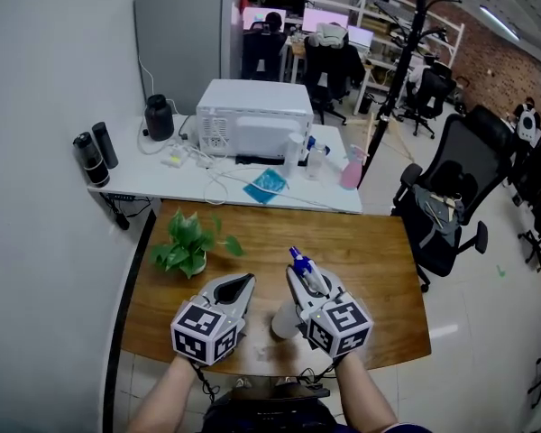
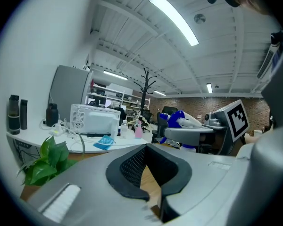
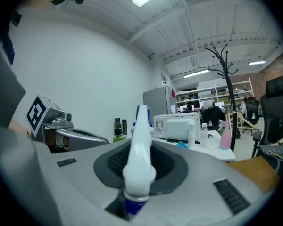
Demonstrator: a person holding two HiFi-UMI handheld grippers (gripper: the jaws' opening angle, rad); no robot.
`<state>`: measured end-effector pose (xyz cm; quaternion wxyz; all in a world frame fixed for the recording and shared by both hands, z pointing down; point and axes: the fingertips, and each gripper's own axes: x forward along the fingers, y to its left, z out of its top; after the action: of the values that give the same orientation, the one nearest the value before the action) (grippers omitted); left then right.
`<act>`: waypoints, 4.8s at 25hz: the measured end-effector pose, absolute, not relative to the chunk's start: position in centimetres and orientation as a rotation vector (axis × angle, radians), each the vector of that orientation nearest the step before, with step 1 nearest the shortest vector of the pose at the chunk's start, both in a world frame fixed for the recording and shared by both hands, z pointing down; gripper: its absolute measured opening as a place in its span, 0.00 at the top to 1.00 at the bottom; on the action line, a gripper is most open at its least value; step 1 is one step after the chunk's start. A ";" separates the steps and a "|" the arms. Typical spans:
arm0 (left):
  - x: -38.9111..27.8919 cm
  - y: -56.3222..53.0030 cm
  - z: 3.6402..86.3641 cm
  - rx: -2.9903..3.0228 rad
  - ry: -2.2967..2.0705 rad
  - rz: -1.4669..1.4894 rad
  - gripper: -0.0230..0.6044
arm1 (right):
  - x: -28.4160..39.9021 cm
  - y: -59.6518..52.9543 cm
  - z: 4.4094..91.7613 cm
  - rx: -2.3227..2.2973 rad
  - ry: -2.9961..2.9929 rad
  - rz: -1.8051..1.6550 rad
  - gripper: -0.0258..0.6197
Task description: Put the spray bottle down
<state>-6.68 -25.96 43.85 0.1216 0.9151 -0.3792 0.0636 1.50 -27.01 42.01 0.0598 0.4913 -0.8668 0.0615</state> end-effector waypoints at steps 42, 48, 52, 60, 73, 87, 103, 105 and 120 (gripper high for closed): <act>-8.8 -27.4 48.1 2.456 -1.255 0.222 0.95 | -0.9 -43.1 45.6 1.480 -2.632 -0.090 0.83; -8.9 -27.5 48.1 2.451 -1.260 0.216 0.95 | -1.2 -43.5 45.8 1.473 -2.641 -0.082 0.83; -9.2 -27.6 48.0 2.455 -1.270 0.214 0.95 | -1.1 -43.7 45.8 1.488 -2.648 -0.085 0.83; -9.7 -27.5 47.7 2.449 -1.284 0.207 0.95 | -0.9 -43.8 45.9 1.494 -2.655 -0.058 0.83; -9.2 -27.7 47.5 2.461 -1.274 0.197 0.95 | -0.3 -43.4 46.5 1.477 -2.652 -0.012 0.65; -6.1 -27.2 46.6 2.537 -1.179 0.189 0.95 | 5.2 -32.5 45.0 1.581 -2.695 0.242 0.88; -0.2 -25.3 44.7 2.648 -1.019 0.187 0.95 | 6.7 -24.6 43.6 1.517 -2.698 0.293 0.96; 0.0 -25.2 44.5 2.655 -1.017 0.184 0.95 | 6.4 -24.3 43.8 1.496 -2.709 0.309 0.96; 0.1 -25.2 44.0 2.653 -1.062 0.163 0.95 | 6.0 -24.4 43.4 1.412 -2.747 0.314 0.96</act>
<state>0.08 -25.21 43.96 0.1395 0.9179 -0.3673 0.0562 5.95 -24.41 43.44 0.0186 0.4548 -0.8846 0.1012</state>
